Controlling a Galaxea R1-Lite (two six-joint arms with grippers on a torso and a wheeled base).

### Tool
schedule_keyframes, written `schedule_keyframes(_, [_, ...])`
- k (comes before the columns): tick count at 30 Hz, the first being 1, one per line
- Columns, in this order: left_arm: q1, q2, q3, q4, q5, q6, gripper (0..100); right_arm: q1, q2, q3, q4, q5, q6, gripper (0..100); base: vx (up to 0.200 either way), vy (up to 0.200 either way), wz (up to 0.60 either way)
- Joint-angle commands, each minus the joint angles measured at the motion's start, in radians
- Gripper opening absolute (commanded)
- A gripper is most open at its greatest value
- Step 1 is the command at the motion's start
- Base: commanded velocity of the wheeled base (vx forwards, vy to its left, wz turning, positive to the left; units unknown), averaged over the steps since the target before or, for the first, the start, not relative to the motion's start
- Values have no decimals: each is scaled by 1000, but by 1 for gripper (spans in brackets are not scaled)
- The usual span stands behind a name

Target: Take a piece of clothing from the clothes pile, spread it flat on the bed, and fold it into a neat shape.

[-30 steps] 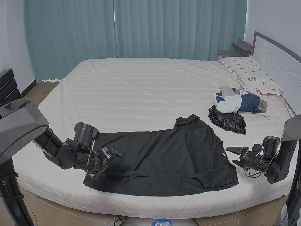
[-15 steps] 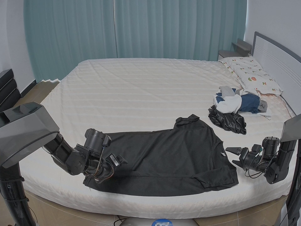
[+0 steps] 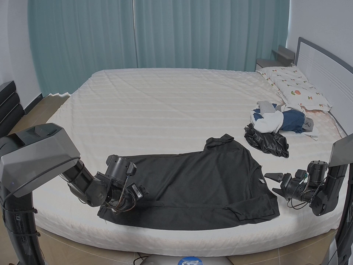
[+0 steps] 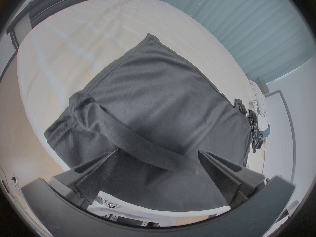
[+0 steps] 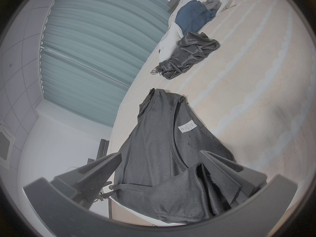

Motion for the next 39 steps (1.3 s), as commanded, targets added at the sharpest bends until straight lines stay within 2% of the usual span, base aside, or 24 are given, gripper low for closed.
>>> schedule_keyframes(1, [18,32,-20,-1,8,0,100,0,0,-1,0,0,0,100,0,0,0])
schedule_keyframes(6, [93,26,-61,-7,27,0,100,0,0,-1,0,0,0,100,0,0,0])
schedule_keyframes(10, [113,24,-64,-9,27,0,100,0,1,-1,0,0,0,100,0,0,0])
schedule_keyframes(12, [167,30,-84,-30,28,0,100,0,1,-1,0,0,0,100,0,0,0])
schedule_keyframes(21, [282,49,-104,-107,8,-9,100,0,1,2,0,0,0,100,0,0,0])
schedule_keyframes(24, [314,41,-97,-109,-59,-4,100,1,1,2,0,0,0,100,0,0,0])
schedule_keyframes(30, [383,-54,-35,-113,-306,23,100,1,6,5,-2,0,-2,100,0,0,0])
schedule_keyframes(32, [386,-65,-26,-113,-323,28,100,1,7,5,-2,0,-2,100,0,0,0])
schedule_keyframes(33, [397,-105,14,-113,-410,83,100,1,9,7,-2,2,-2,100,0,0,0])
schedule_keyframes(34, [399,-111,21,-112,-441,123,100,3,9,8,-2,0,-2,100,0,0,0])
schedule_keyframes(39, [399,-100,35,-112,-515,252,100,11,13,16,-2,8,-2,100,0,0,0])
